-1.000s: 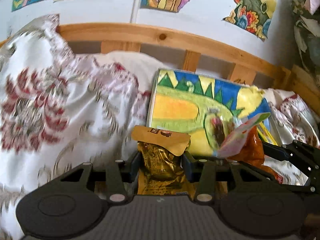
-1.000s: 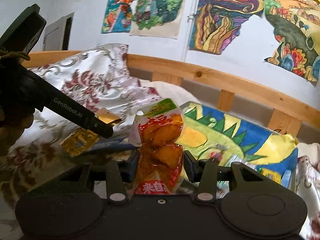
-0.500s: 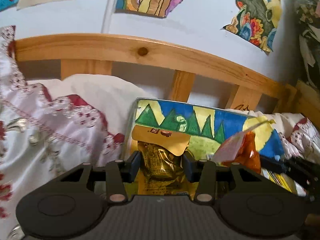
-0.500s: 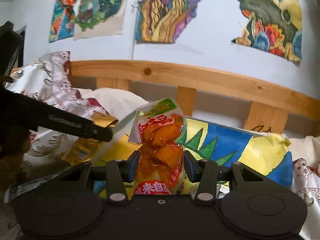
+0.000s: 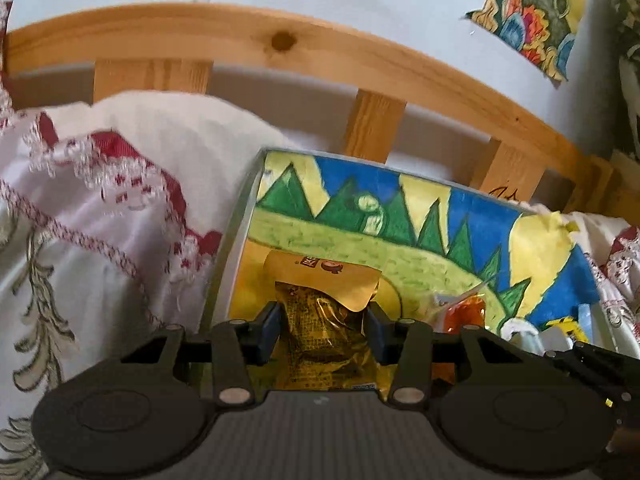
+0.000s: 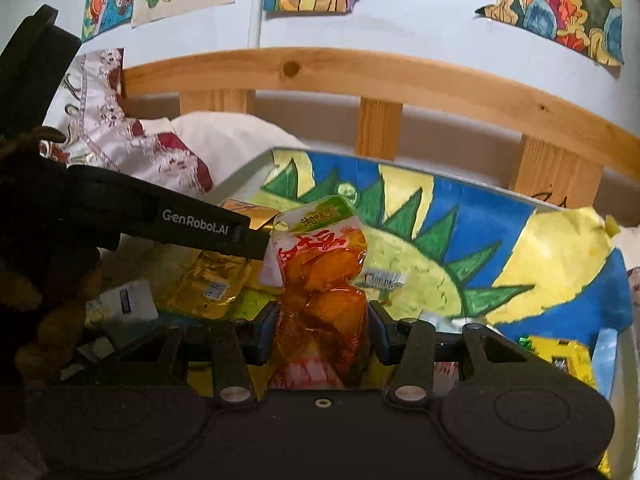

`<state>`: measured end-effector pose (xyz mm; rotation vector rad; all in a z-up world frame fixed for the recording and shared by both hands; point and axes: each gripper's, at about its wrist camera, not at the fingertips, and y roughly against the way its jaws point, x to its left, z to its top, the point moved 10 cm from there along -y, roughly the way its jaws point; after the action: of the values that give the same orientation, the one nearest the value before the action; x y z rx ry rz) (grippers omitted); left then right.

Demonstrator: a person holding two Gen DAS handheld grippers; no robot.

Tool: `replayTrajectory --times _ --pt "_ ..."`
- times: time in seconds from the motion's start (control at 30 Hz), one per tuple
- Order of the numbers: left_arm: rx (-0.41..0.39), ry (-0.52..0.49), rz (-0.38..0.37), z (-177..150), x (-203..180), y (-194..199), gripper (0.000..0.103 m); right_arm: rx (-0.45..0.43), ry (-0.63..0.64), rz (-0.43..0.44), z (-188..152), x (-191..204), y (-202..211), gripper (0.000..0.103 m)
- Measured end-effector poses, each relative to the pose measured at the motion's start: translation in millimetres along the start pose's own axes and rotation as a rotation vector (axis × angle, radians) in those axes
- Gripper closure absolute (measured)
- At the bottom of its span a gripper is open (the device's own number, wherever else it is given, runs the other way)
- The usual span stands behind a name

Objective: Organize snacks
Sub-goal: 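Open the right tool to drop the red pack while the left tool releases the gold pouch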

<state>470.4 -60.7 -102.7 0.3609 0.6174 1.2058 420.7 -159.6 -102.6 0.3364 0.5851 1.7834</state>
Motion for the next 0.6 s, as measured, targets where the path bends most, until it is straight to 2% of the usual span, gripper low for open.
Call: replayTrajectory --times 0.6 --pt "0.011 -0.015 -0.011 -4.8 1.1 -1.6 0.051 -0.005 0.052 -0.020 -6.3 4.8 -3.5 0.046"
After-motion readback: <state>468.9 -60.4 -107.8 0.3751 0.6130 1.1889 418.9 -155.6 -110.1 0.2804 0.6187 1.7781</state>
